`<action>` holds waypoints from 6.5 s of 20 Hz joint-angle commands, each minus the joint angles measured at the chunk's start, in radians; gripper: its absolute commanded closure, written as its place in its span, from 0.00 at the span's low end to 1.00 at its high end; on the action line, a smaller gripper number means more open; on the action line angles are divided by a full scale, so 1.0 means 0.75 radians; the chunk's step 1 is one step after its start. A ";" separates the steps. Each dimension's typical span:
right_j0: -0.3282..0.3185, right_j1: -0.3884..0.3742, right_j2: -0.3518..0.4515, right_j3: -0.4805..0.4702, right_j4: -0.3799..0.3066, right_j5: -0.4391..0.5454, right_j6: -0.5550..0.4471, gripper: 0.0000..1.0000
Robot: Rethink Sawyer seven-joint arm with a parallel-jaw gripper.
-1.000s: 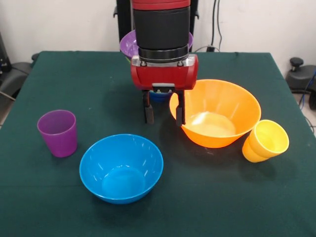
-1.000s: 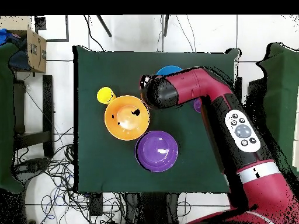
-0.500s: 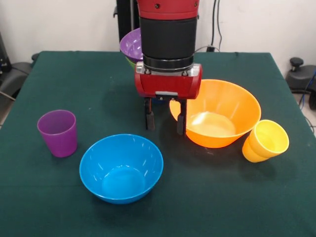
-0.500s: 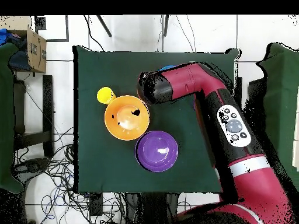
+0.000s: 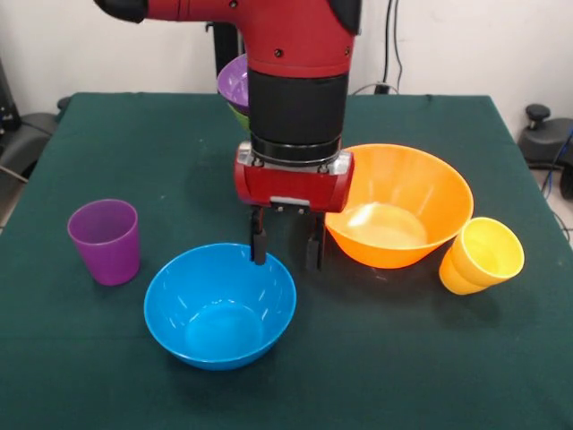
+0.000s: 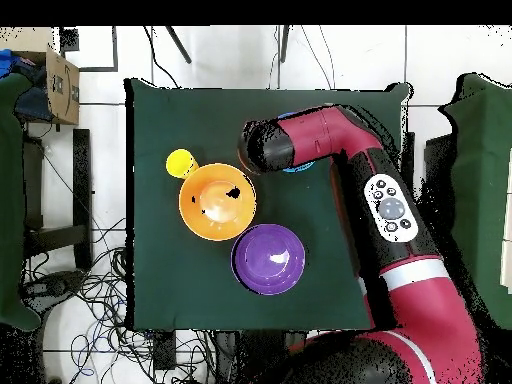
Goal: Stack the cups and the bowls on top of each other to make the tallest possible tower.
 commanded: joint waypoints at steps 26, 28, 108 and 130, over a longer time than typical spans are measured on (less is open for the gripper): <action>0.055 0.177 -0.163 -0.016 -0.016 -0.284 -0.103 0.00; 0.054 0.183 -0.170 -0.010 -0.016 -0.303 -0.096 0.00; 0.257 0.147 -0.479 0.039 0.069 -0.387 -0.062 1.00; 0.113 -0.295 -0.290 0.217 0.387 0.122 -0.355 1.00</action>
